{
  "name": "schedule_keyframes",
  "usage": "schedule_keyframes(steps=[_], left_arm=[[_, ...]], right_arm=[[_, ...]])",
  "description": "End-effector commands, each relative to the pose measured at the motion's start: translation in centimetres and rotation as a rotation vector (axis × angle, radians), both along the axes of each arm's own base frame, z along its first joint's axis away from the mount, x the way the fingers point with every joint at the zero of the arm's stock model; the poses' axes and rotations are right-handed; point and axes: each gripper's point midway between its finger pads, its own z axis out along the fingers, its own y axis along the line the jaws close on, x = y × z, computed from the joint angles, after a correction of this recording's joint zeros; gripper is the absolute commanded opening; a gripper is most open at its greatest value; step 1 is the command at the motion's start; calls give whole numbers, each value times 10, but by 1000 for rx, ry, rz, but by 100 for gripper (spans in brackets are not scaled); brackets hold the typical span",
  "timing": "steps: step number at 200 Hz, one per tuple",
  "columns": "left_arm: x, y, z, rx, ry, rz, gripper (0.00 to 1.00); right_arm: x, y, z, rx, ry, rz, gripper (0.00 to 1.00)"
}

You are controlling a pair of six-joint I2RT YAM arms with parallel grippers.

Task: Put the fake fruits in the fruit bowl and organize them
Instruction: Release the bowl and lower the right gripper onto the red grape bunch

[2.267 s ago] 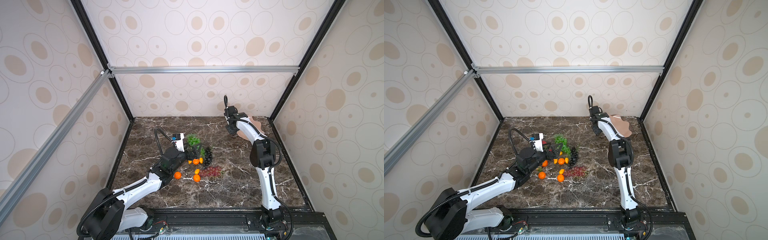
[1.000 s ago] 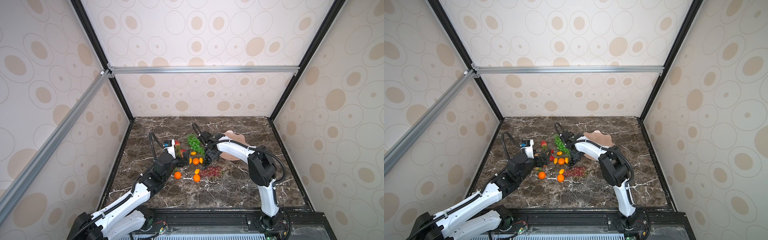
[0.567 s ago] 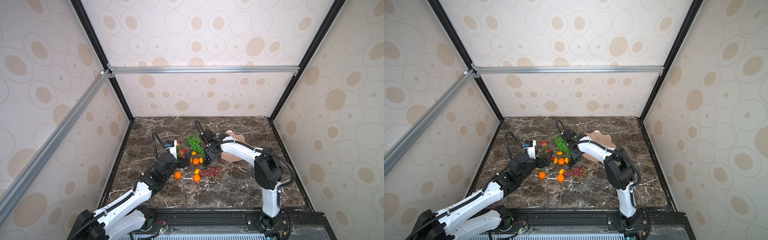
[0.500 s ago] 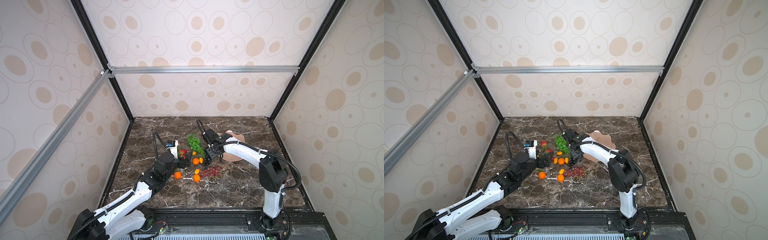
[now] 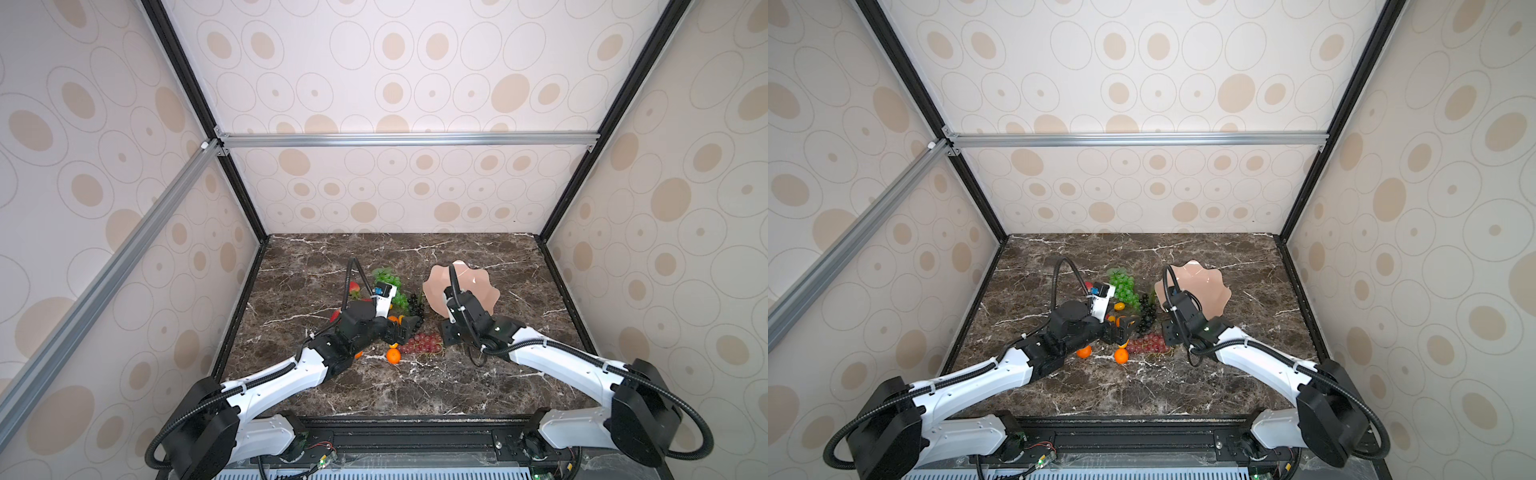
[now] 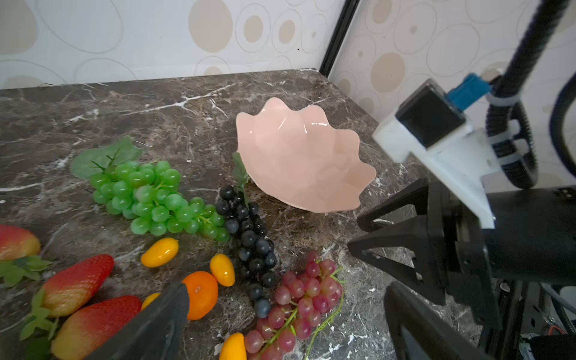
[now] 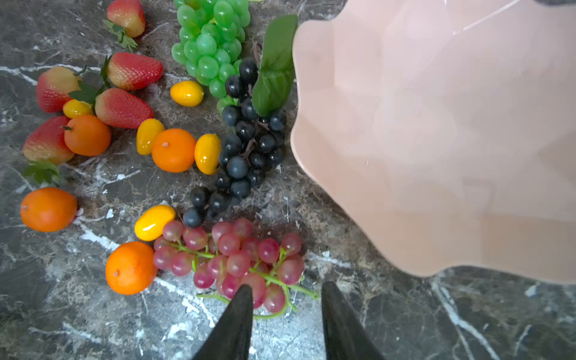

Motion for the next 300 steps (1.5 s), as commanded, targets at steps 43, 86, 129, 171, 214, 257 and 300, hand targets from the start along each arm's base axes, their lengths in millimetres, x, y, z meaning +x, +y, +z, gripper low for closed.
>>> schedule_keyframes(steps=[43, 86, 129, 171, 214, 257, 300], left_arm=[[-17, -56, 0, -23, -23, -154, 98], [-20, -68, -3, -52, 1, -182, 98], [-21, -67, -5, -65, 2, -178, 98], [-23, -68, -4, -91, 20, -181, 98], [-19, -72, -5, -68, 13, -185, 98], [-18, -74, -2, -70, 14, -188, 98], [-17, -75, -4, -63, 15, -189, 98]], right_arm=[[-35, -11, -35, 175, 54, -51, 41], [-36, -14, -47, 181, 108, 54, 41], [-28, -8, -49, 181, 142, 183, 41], [-15, -12, -60, 169, 146, 117, 42], [-9, -5, -56, 224, 136, 148, 45], [-6, -2, -61, 308, 203, 167, 47], [-4, 4, -66, 342, 251, 205, 50]])
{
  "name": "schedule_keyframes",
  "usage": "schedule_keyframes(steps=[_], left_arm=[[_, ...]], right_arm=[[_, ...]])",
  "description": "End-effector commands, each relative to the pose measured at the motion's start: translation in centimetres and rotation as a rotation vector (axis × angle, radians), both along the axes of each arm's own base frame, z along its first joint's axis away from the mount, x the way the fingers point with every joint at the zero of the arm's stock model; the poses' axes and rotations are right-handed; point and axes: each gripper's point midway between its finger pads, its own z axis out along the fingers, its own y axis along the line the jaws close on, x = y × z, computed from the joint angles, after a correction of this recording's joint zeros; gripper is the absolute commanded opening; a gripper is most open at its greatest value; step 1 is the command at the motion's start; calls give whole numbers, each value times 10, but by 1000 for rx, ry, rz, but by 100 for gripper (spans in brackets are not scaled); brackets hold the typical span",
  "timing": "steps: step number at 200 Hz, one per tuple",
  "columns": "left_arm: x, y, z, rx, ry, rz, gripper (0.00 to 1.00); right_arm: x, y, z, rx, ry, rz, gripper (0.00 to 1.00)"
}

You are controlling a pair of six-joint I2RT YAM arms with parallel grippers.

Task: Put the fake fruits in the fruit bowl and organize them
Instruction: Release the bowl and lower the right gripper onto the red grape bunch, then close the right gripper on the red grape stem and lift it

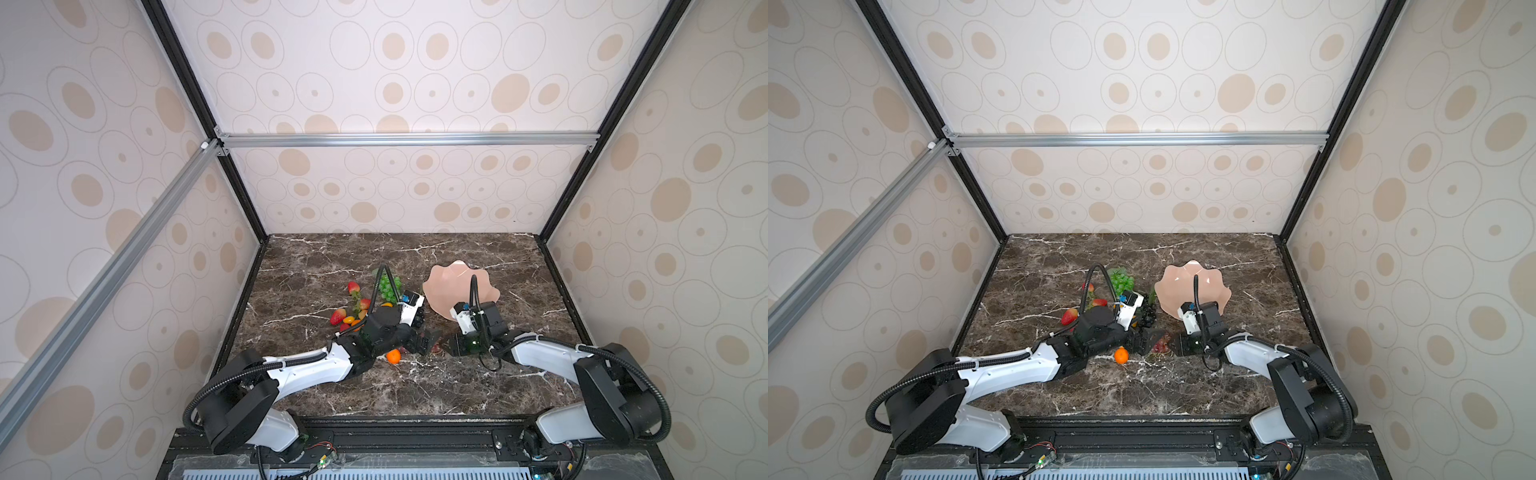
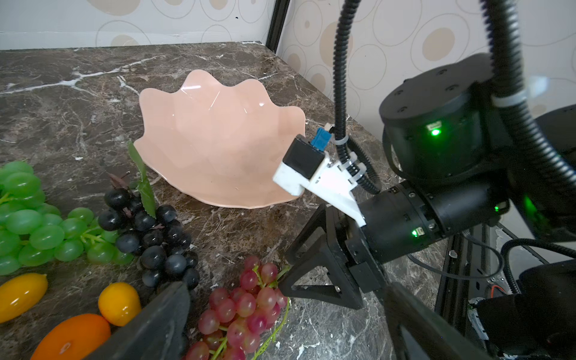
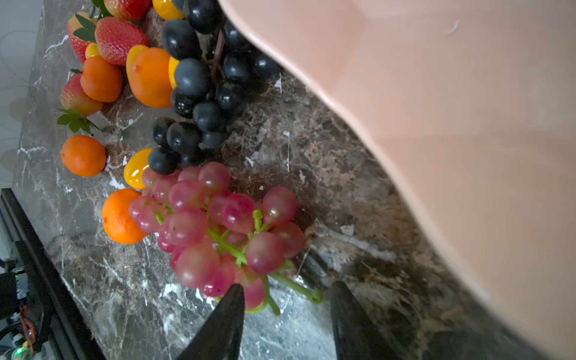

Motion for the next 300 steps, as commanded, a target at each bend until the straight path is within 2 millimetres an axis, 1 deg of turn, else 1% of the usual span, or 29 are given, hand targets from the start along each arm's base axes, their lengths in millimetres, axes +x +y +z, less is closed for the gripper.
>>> schedule_keyframes(steps=[1, 42, 82, 114, 134, 152, 163, 184, 206, 247, 274, 300], left_arm=[[2, -10, 15, -19, -25, -17, 98], [3, -11, 16, -15, -28, -18, 98], [3, -12, 17, -15, -30, -22, 98], [3, -11, 15, -14, -28, -18, 98], [3, -9, 15, -16, -28, -9, 98], [3, -5, 18, -35, -31, 9, 98], [3, -2, 19, -42, -30, 21, 98], [3, 3, 20, -48, -32, 38, 98], [2, 8, 20, -48, -35, 51, 98], [3, 9, 21, -51, -36, 55, 98], [3, 9, 20, -48, -35, 55, 98], [3, 7, 18, -41, -33, 46, 98]], right_arm=[[5, 12, 11, 60, -11, 57, 50], [-1, 22, 8, 106, 33, 111, 50], [-15, 30, 9, 160, 86, 163, 48], [-30, 41, 12, 224, 129, 224, 44], [-39, 47, 12, 210, 129, 265, 40], [-36, 44, 10, 149, 95, 256, 38], [-30, 39, 10, 109, 64, 228, 36], [-23, 33, 16, 63, 2, 196, 35], [-19, 29, 21, 47, -34, 184, 35], [-24, 39, 9, 69, 35, 227, 35], [-29, 45, 8, 101, 64, 260, 35], [-33, 49, -1, 96, 101, 279, 35]])
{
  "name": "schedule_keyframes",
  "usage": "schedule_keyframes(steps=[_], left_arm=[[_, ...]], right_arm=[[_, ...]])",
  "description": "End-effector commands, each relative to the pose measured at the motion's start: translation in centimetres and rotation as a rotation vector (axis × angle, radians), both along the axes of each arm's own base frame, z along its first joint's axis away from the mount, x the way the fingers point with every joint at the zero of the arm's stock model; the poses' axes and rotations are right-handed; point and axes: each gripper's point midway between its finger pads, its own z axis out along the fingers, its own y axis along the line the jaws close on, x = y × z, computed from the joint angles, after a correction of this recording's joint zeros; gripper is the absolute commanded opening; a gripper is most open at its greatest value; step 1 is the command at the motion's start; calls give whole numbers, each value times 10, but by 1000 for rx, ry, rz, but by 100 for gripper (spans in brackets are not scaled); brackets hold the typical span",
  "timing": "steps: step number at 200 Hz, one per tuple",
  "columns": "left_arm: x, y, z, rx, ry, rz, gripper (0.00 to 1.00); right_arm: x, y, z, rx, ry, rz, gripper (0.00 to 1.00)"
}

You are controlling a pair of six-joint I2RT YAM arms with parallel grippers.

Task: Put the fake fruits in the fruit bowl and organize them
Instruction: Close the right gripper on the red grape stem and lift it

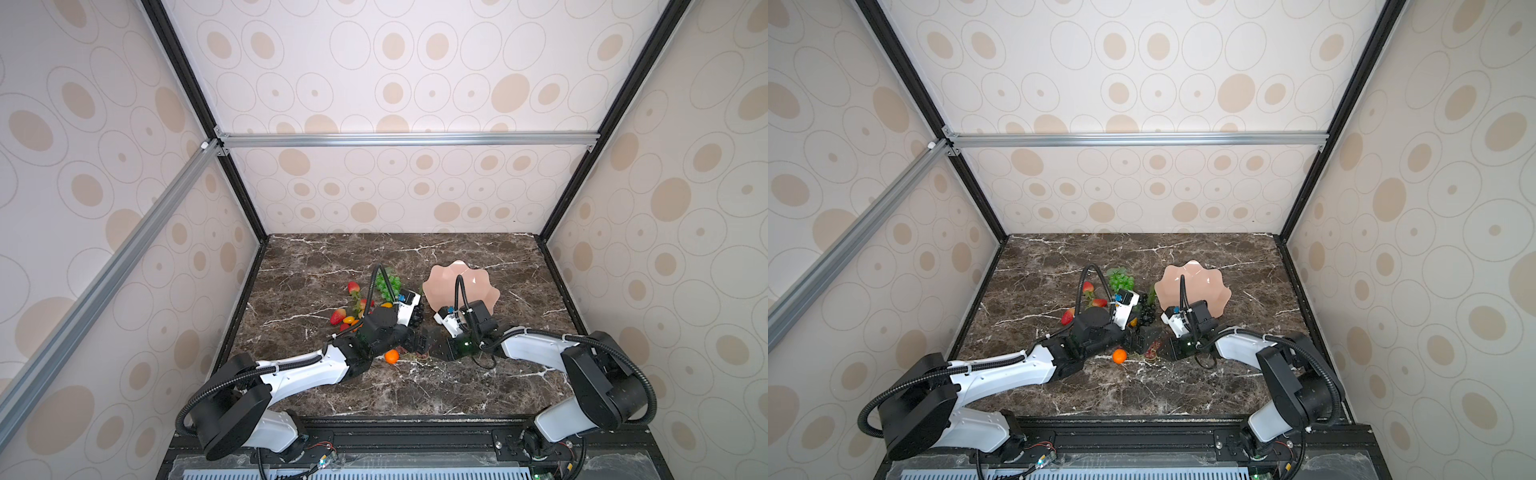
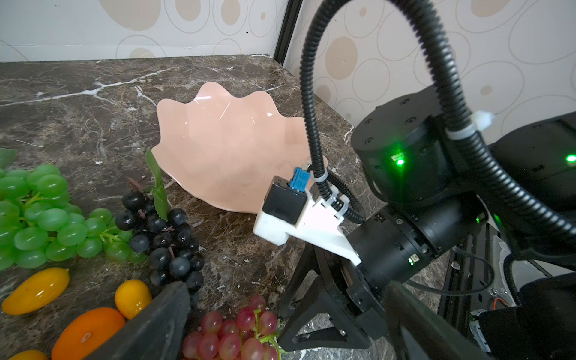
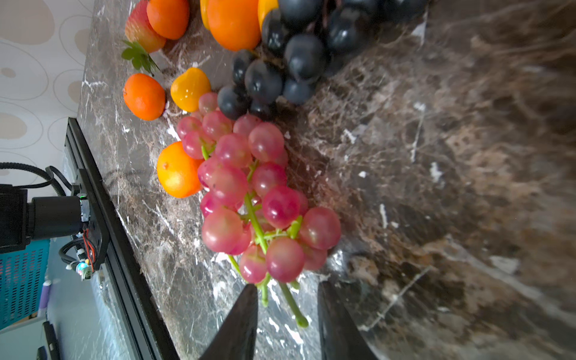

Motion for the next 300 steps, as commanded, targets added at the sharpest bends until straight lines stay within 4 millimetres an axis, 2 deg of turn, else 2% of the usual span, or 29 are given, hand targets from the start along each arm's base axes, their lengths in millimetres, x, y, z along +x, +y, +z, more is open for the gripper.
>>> schedule_keyframes(steps=[1, 50, 114, 147, 182, 202, 244, 300], left_arm=[[0, -2, 9, -22, -17, 0, 98], [1, -4, 8, -18, -16, -6, 98], [1, -3, 8, -20, -17, -1, 98], [1, -2, 9, -19, -19, 3, 98], [1, -2, 9, -19, -23, 4, 98], [2, -1, 11, -17, -30, 7, 98], [8, 11, 23, -11, -76, 69, 98], [15, 30, 45, 4, -146, 152, 98]], right_arm=[[-5, 9, -1, 13, 22, 53, 35], [-9, 13, -10, 3, 45, 72, 33], [-10, 14, -7, 10, 43, 74, 16], [-11, 13, -6, 12, 41, 71, 11], [-11, 12, -2, 14, 34, 65, 0], [-12, 12, 2, 17, 28, 63, 0], [-16, 11, 25, 46, -3, 63, 0], [-16, 12, 77, 96, -90, 61, 0]])
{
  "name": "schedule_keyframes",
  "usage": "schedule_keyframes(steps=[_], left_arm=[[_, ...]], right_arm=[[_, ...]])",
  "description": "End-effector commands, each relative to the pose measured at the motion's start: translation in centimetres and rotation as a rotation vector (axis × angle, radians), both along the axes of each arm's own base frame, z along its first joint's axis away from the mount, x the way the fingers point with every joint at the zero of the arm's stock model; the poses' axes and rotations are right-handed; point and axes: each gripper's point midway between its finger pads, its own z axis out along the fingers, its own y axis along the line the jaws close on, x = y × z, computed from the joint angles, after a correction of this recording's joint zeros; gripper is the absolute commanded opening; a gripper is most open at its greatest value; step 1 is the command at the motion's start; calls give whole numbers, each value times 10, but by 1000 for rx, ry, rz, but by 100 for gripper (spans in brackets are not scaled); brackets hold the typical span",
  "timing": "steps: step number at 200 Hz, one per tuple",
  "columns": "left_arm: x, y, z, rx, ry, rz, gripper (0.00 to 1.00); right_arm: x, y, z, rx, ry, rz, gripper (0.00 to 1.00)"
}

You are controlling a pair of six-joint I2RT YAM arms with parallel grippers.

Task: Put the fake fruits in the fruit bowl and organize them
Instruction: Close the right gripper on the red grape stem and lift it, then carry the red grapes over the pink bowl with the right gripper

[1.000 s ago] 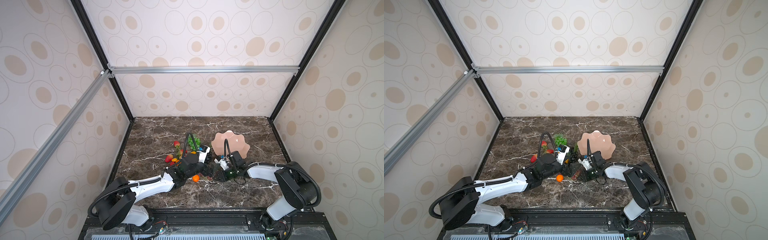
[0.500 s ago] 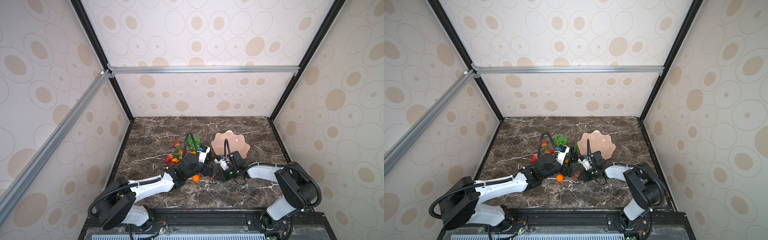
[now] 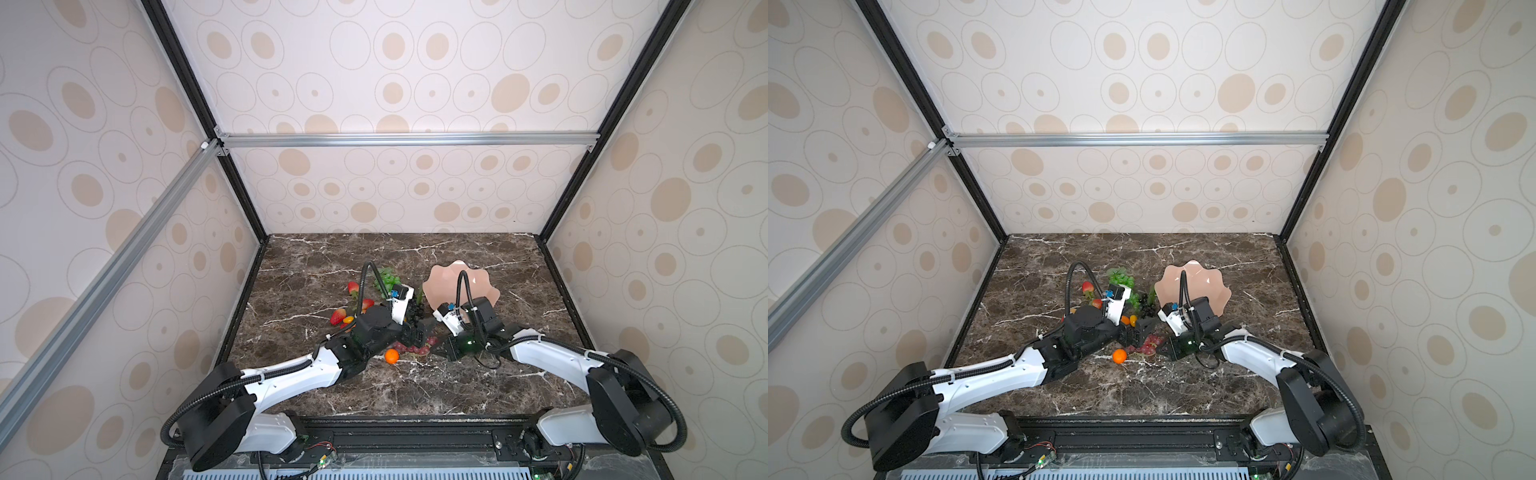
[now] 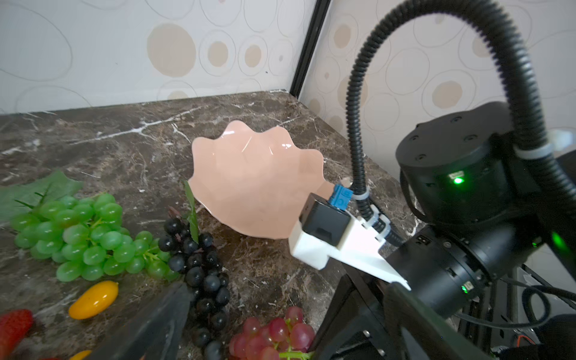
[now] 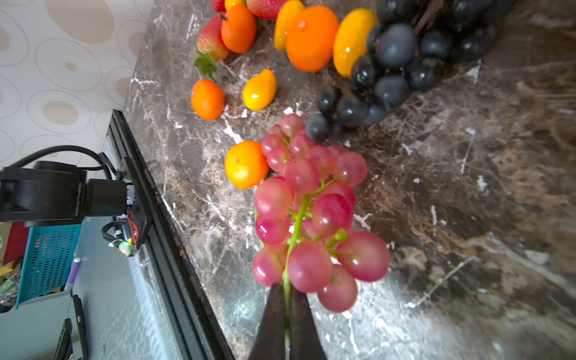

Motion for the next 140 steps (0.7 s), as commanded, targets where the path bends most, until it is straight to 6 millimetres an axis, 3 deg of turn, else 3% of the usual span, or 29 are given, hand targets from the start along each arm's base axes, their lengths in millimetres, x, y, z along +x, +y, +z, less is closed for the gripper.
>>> schedule_keyframes(steps=[1, 68, 140], left_arm=[[5, 11, 12, 28, -49, 54, 98], [1, 28, 32, 3, -93, 92, 98], [2, 23, 54, -19, -137, 78, 98]], right_arm=[[-2, 4, 27, 28, -28, 13, 0], [1, 0, 91, 78, -172, -7, 0], [9, -20, 154, 53, -345, -104, 0]])
